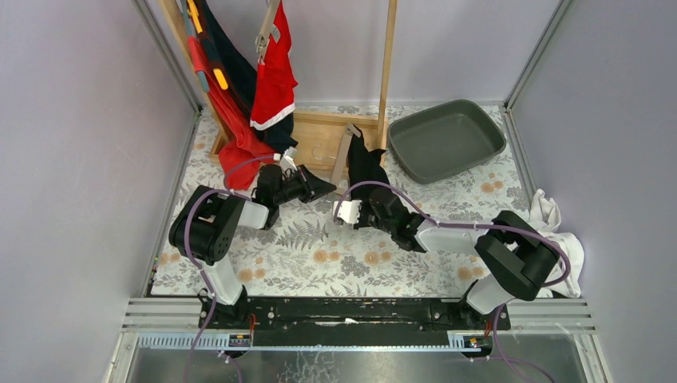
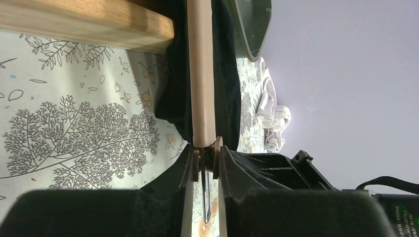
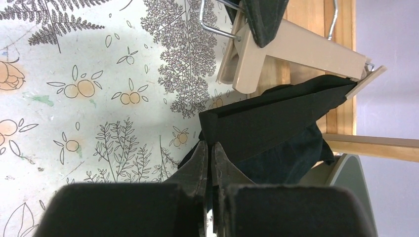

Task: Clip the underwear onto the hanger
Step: Clamp the underwear onto the hanger.

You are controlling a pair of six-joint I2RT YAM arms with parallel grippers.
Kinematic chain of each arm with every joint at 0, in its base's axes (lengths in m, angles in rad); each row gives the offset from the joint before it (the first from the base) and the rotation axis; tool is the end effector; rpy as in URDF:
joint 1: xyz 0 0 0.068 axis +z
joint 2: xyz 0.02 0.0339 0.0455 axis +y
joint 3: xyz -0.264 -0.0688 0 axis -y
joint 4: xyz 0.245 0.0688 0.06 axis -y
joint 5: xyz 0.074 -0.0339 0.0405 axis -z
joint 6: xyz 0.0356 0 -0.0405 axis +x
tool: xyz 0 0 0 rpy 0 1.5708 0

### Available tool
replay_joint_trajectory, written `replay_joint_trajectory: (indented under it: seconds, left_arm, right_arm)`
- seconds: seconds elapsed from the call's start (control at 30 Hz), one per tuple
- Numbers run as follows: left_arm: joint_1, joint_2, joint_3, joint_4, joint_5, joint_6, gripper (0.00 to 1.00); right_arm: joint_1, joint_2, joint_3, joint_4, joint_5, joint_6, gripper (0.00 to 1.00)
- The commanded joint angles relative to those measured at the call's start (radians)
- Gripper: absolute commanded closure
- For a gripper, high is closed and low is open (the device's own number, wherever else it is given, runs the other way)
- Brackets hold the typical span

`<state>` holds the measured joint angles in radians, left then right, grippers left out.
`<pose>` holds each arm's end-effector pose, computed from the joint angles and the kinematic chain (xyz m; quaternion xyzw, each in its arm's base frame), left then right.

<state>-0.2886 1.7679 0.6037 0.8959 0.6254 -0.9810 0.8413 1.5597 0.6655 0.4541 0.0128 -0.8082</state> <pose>0.3036 -0.1119 0.1438 -0.0814 0.7751 -0.5390 0.3193 0.2112 0.2356 0.1773 -0.6178 0.5756 0.0035 0.5357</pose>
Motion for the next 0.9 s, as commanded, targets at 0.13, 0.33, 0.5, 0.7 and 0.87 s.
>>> replay_joint_trajectory:
  seconds: [0.13,0.33,0.5,0.7,0.87]
  left_arm:
    - [0.012,-0.027,-0.018,0.108,0.048,-0.054,1.0]
    - [0.012,-0.052,-0.035,0.115,0.062,-0.082,1.0]
    - [0.012,-0.067,-0.043,0.124,0.064,-0.102,1.0]
    - [0.012,-0.069,-0.045,0.125,0.065,-0.116,1.0]
    - [0.013,-0.07,-0.044,0.119,0.064,-0.137,1.0]
  right_arm:
    - [-0.005,-0.067,-0.023,0.06,0.017,0.046,1.0]
    - [-0.005,-0.041,-0.019,0.117,0.049,0.076,1.0]
    - [-0.006,0.002,0.003,0.153,0.087,0.091,1.0]
    - [-0.006,0.058,0.029,0.212,0.119,0.099,1.0]
    - [-0.005,0.088,0.035,0.294,0.164,0.107,1.0]
